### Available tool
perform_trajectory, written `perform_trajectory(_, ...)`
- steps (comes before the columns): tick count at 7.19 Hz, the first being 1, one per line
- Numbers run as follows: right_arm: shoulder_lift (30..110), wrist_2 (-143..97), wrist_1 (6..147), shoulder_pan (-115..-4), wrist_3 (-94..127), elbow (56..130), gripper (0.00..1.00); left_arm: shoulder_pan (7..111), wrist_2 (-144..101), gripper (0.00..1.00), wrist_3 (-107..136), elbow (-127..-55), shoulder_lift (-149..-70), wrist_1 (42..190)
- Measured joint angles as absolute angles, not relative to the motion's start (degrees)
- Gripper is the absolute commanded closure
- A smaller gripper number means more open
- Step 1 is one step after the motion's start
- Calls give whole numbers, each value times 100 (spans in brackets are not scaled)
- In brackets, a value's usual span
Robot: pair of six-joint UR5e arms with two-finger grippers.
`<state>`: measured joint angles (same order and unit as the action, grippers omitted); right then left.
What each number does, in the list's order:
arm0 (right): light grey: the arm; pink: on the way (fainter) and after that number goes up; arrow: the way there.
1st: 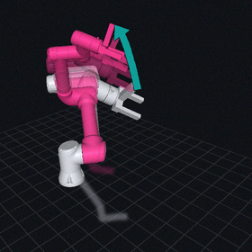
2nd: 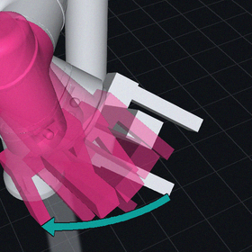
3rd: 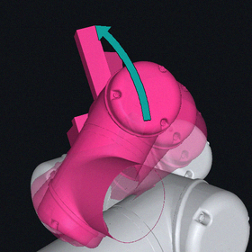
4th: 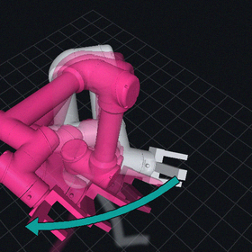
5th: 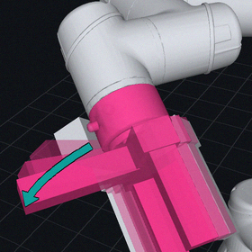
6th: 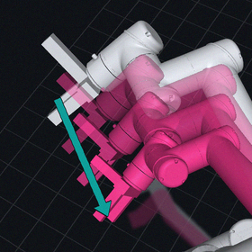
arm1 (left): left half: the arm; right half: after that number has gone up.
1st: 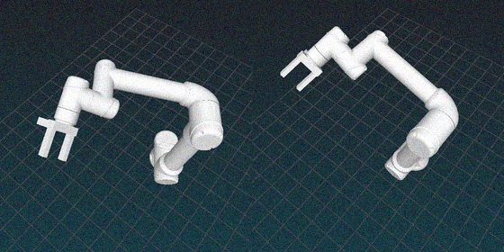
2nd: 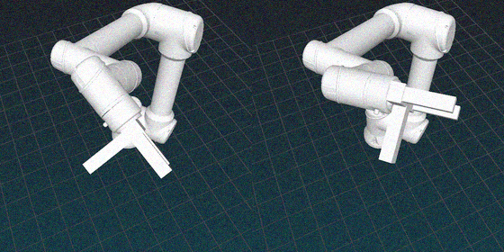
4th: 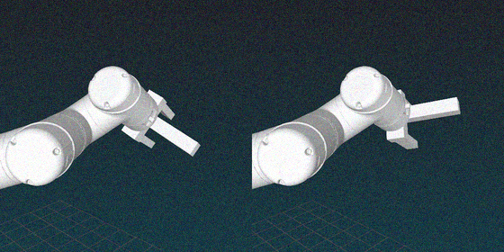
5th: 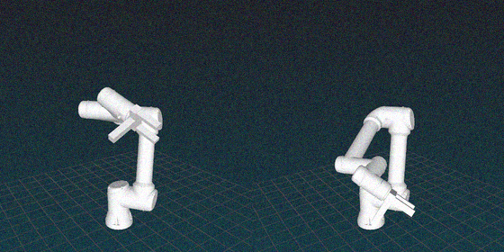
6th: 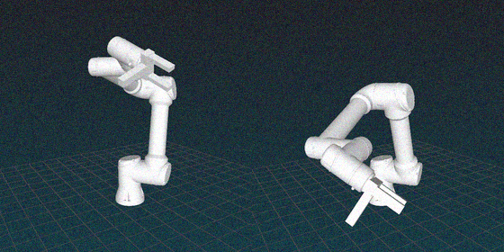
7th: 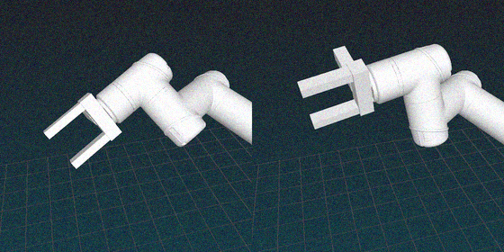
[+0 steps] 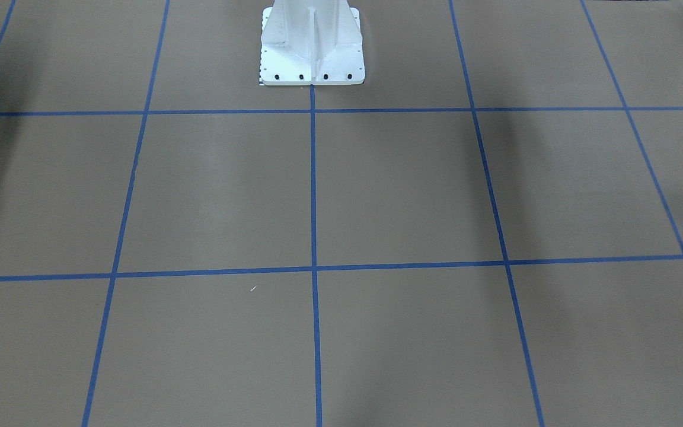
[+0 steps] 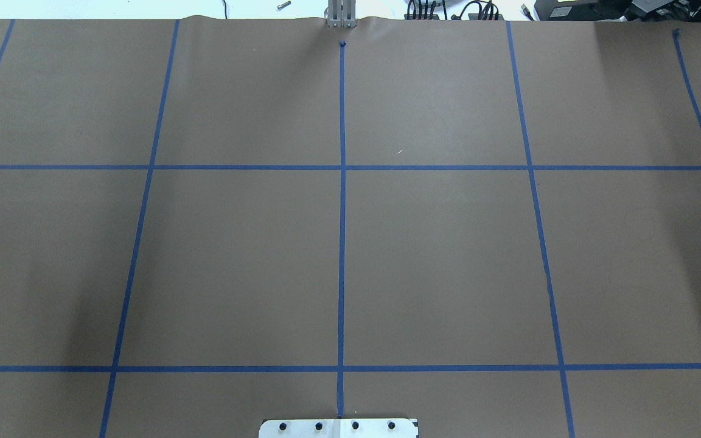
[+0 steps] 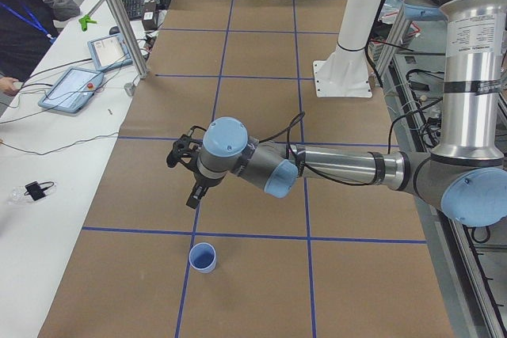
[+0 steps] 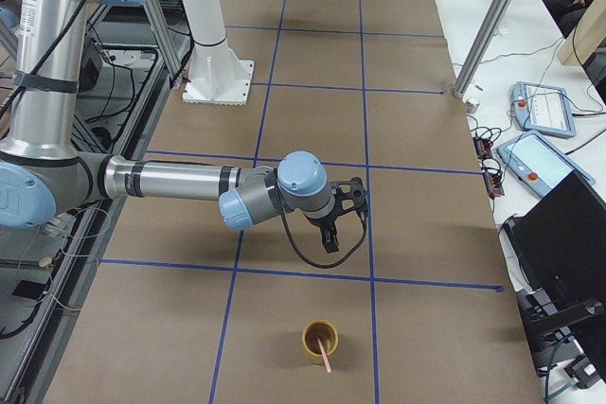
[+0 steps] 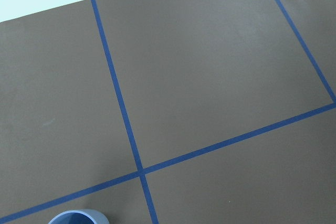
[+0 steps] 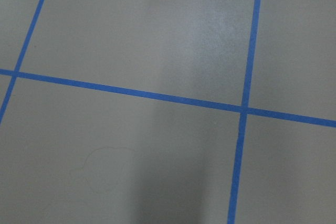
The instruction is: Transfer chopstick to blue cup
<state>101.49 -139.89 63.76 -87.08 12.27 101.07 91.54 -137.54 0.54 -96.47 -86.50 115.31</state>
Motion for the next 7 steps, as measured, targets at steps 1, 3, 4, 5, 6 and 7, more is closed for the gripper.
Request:
perform_trajectory(1,10048,-13918,6367,-8490,1670,10176,0,9123,-13379,2,71,-9435,-8638,11620)
perform_trajectory(3,9941,-13689,6358,-8114,2191,10241,0,8956,-12954,2,113,-8729,-8760,11827)
perform_trajectory(4,9932,-13649,6353,-8060,2271,10245,0,8757,-12903,2,265,-8250,-8841,12236)
perform_trajectory(5,9931,-13630,6322,-8042,2301,10246,0,8524,-12868,2,493,-7704,-8988,12777)
perform_trajectory(6,9945,-13618,6256,-8037,2313,10244,0,8316,-12800,2,625,-7218,-9166,13190)
perform_trajectory(7,9970,-13608,6212,-8035,2318,10241,0,8175,-12716,2,677,-6937,-9274,13402)
